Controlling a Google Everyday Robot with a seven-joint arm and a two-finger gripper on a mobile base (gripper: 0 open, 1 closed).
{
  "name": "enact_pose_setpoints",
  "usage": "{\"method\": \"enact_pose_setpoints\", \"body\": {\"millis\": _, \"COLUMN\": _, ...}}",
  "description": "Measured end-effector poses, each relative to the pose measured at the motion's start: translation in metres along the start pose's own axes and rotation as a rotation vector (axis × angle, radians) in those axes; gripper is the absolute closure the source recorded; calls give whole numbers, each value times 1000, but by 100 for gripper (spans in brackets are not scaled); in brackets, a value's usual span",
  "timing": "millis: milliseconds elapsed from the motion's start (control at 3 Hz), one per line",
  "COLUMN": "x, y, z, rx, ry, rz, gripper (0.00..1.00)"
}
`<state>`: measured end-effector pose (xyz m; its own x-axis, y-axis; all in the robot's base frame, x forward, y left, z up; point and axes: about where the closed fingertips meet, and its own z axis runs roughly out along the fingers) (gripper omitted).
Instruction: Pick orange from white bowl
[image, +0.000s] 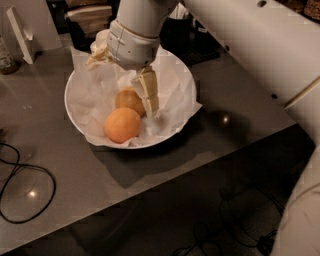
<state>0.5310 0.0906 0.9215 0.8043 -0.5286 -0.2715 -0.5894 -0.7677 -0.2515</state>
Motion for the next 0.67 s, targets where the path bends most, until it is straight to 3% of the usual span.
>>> {"method": "enact_pose_setpoints", "body": {"millis": 333, "x": -2, "y": -5, "z": 6, "rx": -6, "ry": 2, "rz": -75, "gripper": 0}}
{"method": "enact_pose_setpoints", "body": {"millis": 667, "x": -2, "y": -5, "z": 6, "rx": -6, "ry": 2, "rz": -76, "gripper": 0}}
